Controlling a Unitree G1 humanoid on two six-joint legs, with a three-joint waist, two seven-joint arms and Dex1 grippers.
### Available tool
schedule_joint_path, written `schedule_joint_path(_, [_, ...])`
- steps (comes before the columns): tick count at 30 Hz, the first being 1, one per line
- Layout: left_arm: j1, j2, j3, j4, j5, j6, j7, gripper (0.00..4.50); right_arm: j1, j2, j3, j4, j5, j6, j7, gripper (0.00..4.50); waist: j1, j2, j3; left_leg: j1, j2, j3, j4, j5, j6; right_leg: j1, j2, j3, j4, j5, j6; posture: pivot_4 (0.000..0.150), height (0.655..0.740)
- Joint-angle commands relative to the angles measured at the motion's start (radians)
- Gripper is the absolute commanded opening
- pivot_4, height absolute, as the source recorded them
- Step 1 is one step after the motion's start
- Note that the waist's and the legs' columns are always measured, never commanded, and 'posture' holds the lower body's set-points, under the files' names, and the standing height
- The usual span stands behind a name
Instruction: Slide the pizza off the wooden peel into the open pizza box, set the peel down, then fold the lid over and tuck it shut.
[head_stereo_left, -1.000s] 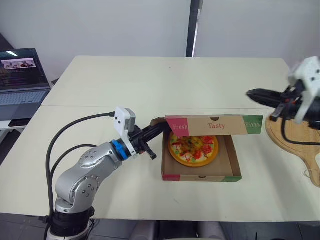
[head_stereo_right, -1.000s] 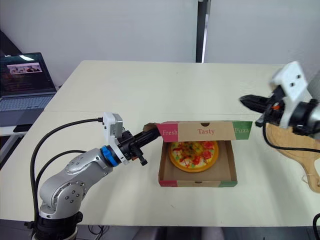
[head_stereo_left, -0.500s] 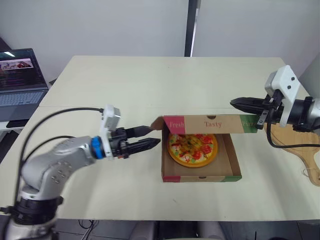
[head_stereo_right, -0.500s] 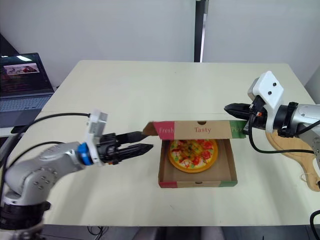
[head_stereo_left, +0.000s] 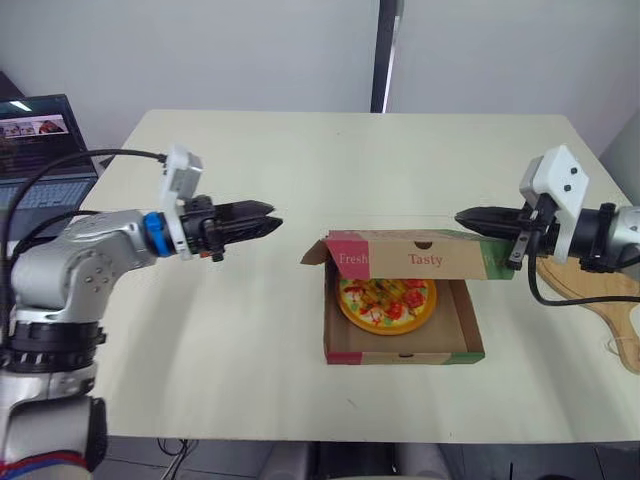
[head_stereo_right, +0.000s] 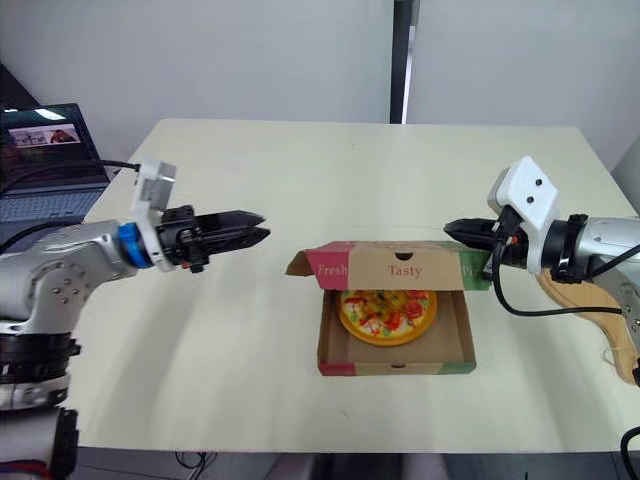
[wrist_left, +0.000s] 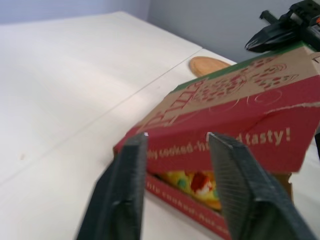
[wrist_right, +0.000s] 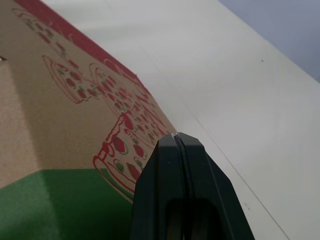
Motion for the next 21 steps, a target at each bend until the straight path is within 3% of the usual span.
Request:
schedule_joint_path(1, [-0.104, -0.056, -0.072, -0.043, 0.058, -0.074, -0.048, 0.75, 0.021, -0.035, -0.02, -0.057, 0.015, 0.003, 0.031, 0.0, 0.001, -0.001, 0.0, 0.0, 0.0, 0.0, 0.0, 0.0, 0.0, 0.0, 0.0, 0.0, 0.0, 0.0, 0.0, 0.15, 0.74])
schedule_joint_path(4, [-0.178, -0.135, -0.153, -0.028, 0.12, -0.14, -0.09, 0.03, 0.063, -0.041, -0.025, -0.091, 0.023, 0.011, 0.038, 0.0, -0.001, -0.001, 0.001, 0.0, 0.0, 0.0, 0.0, 0.0, 0.0, 0.0, 0.0, 0.0, 0.0, 0.0, 0.0, 0.15, 0.74])
schedule_joint_path(8, [-0.207, -0.196, -0.25, -0.014, 0.179, -0.191, -0.168, 0.03, 0.094, -0.023, -0.032, -0.133, 0.043, 0.019, 0.021, 0.0, -0.008, -0.001, 0.001, 0.0, 0.0, 0.001, 0.0, 0.0, 0.0, 0.0, 0.0, 0.0, 0.0, 0.0, 0.0, 0.15, 0.74])
schedule_joint_path(14, [-0.193, -0.198, -0.344, 0.013, 0.266, -0.255, -0.282, 0.03, 0.132, -0.003, -0.069, -0.161, 0.045, 0.016, -0.009, 0.0, -0.006, -0.001, 0.001, 0.0, 0.0, 0.001, 0.0, 0.0, 0.0, -0.001, 0.0, 0.0, 0.0, 0.0, 0.0, 0.15, 0.74])
schedule_joint_path(21, [-0.189, -0.215, -0.364, 0.035, 0.318, -0.289, -0.328, 0.03, 0.252, -0.036, -0.256, -0.106, -0.018, -0.036, -0.011, 0.0, 0.001, -0.002, 0.001, -0.001, 0.0, 0.0, 0.0, 0.0, 0.0, 0.0, 0.0, 0.0, 0.0, 0.0, 0.0, 0.15, 0.74])
